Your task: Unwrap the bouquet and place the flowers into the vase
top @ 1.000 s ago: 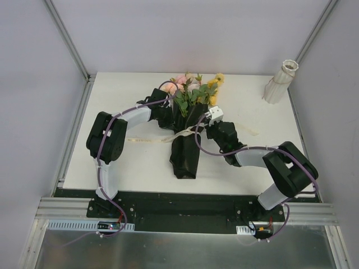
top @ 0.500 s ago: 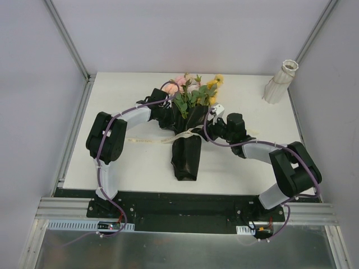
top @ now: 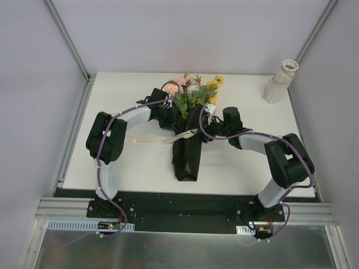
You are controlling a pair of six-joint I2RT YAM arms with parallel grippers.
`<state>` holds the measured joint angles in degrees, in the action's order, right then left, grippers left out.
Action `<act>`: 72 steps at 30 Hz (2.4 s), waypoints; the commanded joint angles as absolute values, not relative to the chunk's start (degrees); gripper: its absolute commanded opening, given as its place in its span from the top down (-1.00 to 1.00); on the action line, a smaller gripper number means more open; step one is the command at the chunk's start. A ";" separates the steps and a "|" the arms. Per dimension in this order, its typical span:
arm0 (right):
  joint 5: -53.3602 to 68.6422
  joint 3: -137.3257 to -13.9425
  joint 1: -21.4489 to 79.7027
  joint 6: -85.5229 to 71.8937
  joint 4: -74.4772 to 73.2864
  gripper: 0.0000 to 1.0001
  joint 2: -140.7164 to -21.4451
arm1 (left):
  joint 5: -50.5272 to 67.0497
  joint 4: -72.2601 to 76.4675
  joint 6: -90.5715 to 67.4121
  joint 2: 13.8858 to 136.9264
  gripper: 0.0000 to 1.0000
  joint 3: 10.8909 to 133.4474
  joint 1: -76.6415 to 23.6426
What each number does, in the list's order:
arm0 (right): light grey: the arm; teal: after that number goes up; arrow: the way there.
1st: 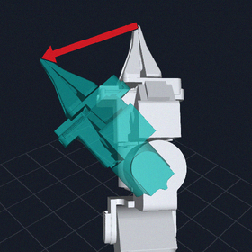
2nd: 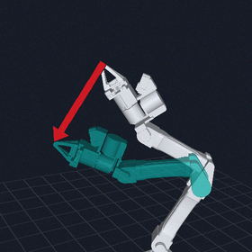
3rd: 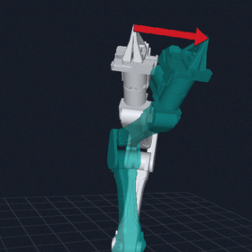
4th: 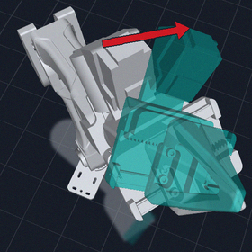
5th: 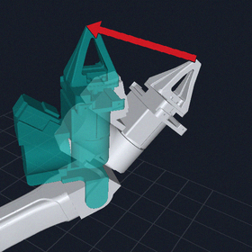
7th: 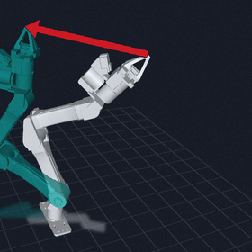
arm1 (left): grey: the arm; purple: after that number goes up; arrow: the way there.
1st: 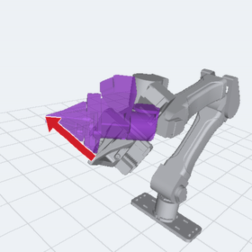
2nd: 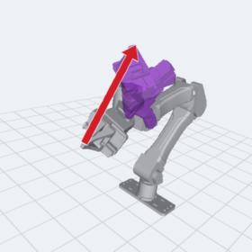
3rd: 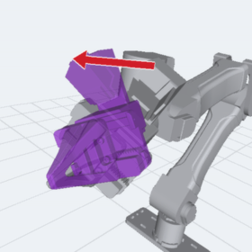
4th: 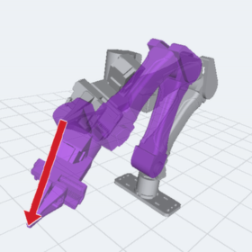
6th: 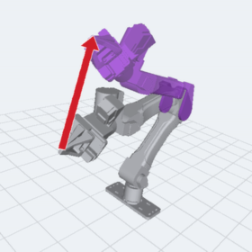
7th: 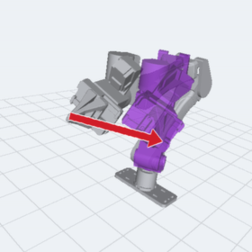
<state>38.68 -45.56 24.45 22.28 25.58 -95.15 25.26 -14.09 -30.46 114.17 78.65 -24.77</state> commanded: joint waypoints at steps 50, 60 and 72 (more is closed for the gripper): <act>-2.81 -35.60 30.24 16.45 46.23 1.00 -86.75 | 12.39 -17.40 -30.15 107.14 1.00 76.29 -25.40; -19.94 -34.72 27.60 -2.96 38.60 1.00 -82.62 | 10.98 -19.07 -28.13 107.58 1.00 76.38 -25.31; -33.13 -35.86 18.38 -16.34 18.91 1.00 -71.73 | 9.67 -20.04 -26.54 107.05 1.00 76.29 -25.31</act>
